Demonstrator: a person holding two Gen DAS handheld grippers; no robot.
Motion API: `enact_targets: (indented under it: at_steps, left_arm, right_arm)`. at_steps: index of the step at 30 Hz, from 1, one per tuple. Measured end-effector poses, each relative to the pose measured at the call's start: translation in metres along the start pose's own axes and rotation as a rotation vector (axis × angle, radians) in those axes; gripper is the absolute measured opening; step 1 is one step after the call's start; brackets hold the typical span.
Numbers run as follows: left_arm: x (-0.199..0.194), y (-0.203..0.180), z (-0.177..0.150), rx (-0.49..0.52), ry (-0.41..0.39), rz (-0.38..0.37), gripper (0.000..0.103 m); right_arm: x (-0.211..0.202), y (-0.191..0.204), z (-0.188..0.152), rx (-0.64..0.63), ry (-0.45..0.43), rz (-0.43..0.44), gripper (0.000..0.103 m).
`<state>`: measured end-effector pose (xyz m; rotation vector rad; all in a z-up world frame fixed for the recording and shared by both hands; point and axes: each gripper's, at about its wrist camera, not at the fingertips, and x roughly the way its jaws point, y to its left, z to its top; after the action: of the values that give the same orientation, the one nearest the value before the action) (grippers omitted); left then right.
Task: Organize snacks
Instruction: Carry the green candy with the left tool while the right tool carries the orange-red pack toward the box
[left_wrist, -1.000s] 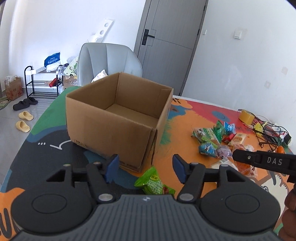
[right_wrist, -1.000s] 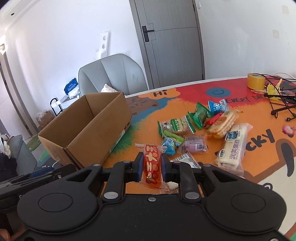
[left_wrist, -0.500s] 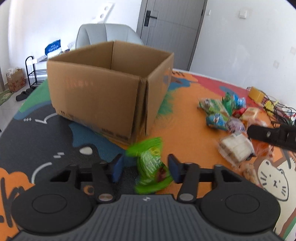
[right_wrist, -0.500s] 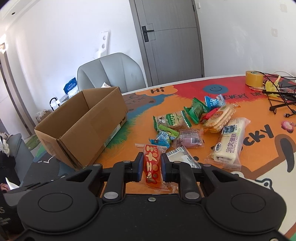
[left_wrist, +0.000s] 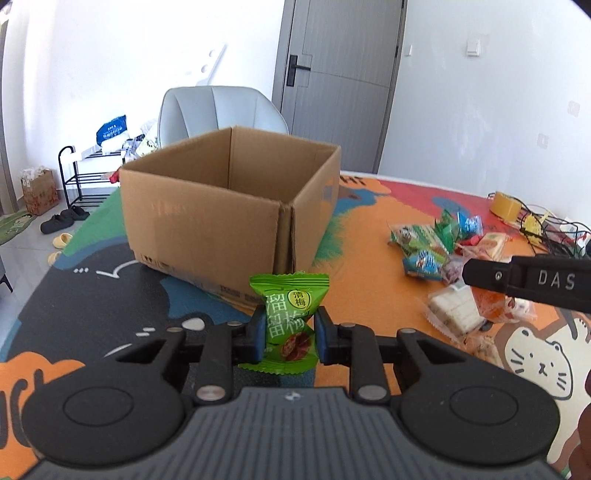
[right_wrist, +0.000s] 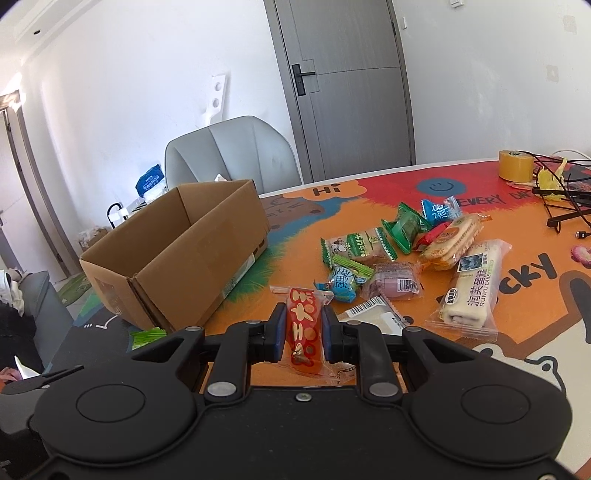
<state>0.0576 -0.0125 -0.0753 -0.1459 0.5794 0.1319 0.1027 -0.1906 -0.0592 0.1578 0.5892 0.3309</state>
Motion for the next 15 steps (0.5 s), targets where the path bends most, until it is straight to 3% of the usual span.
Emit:
enact_targets:
  at_steps: [15]
  left_arm:
    - [-0.039, 0.024, 0.046, -0.049, -0.161, 0.008, 0.025]
  right_arm:
    - [-0.012, 0.026, 0.032, 0.008, -0.084, 0.053, 0.021]
